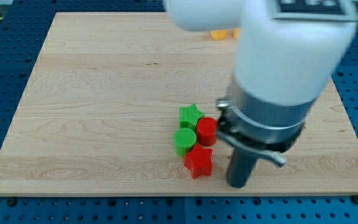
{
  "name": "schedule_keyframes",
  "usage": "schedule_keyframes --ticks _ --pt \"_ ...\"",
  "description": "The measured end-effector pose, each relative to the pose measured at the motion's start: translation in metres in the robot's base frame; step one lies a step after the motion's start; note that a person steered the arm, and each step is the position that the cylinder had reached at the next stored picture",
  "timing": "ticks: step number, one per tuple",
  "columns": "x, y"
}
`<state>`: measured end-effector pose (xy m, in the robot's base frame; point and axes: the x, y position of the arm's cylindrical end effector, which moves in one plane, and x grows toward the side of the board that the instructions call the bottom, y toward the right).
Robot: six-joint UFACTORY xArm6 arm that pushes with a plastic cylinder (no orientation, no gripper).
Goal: Push the red star into the red circle
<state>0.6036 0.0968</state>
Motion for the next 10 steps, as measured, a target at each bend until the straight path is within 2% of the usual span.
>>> schedule_keyframes --ticks 1,2,4,5,6,7,8,9,10 --pt "-0.015 0.012" --pt "0.004 0.003" --pt "0.015 -0.081" --pt "-0.010 -0.092" --pt "-0.044 -0.083" --pt "-0.046 -0.082" --pt "-0.026 -0.095" --pt "-0.023 -0.073" --pt "-0.047 -0.029"
